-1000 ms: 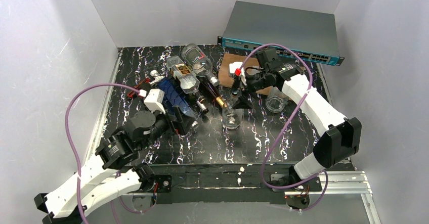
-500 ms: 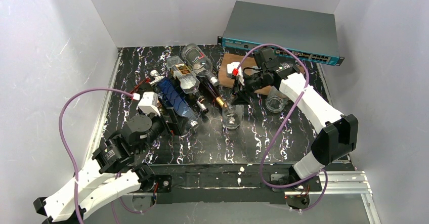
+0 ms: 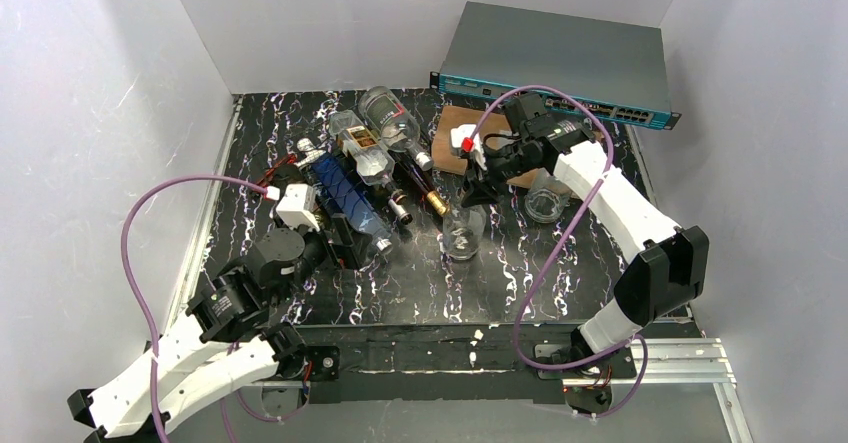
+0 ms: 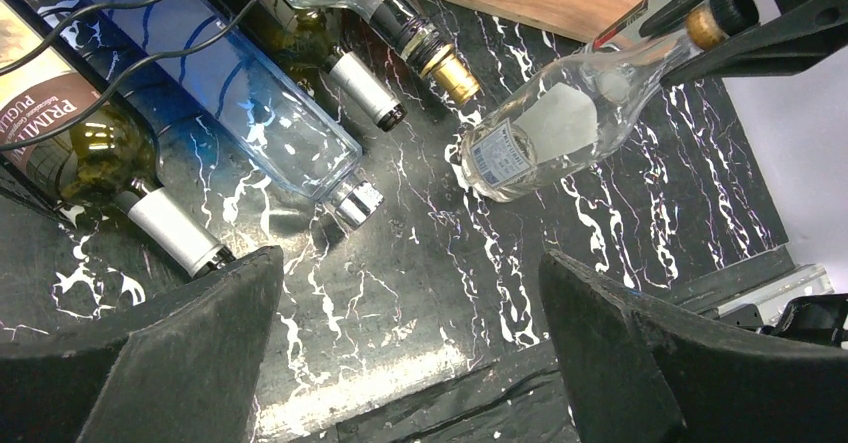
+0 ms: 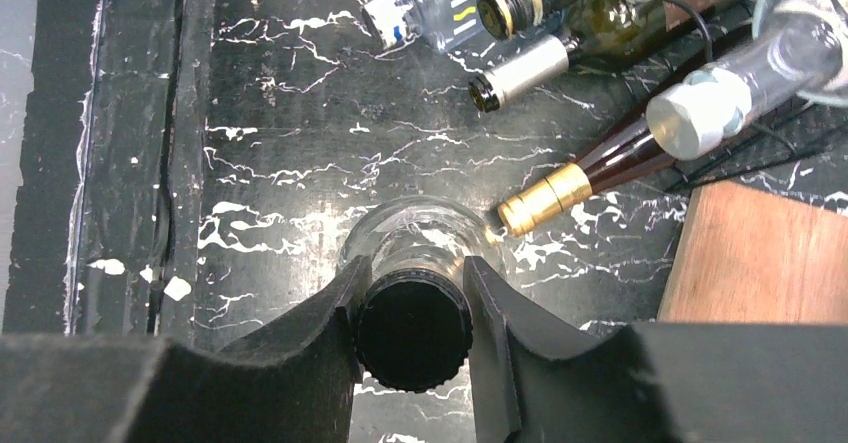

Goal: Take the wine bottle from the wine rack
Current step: Move the wine bottle to the center of the board.

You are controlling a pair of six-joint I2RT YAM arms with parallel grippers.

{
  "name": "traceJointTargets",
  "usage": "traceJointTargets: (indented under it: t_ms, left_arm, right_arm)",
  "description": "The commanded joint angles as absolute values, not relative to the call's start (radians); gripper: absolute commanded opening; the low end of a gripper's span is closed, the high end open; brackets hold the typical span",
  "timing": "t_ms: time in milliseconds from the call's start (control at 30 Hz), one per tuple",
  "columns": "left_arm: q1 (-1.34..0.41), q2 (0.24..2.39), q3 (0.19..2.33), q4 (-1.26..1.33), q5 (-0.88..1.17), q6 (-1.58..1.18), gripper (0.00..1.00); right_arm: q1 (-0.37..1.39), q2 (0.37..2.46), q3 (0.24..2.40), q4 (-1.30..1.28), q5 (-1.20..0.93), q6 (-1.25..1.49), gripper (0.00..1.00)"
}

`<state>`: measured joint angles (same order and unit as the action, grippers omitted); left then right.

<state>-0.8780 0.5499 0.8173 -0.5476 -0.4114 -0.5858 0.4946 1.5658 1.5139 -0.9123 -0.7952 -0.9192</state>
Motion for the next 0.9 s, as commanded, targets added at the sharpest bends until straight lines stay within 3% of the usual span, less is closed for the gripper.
traceJointTargets:
  t_ms: [0,333,867]
  left_arm:
    - [-0.873,0.520,0.798,-0.541,-0.451,-0.593,0.98]
    - [-0.873,0.510,0.790,-0.539,-0.445,-0.604,0.98]
    - [-0.873,0.499,0.782,-0.534,-0.437,-0.622,0.98]
  right_arm:
    - [0.432,1.515,1.588,-0.903,-0.826,-0.877,0.09]
    - [0.286,1.462,1.546,-0.700,-0.683,-0.670,0.08]
    - [0.264,1.450,1.513,-0.612,-0.491,-0.618,0.11]
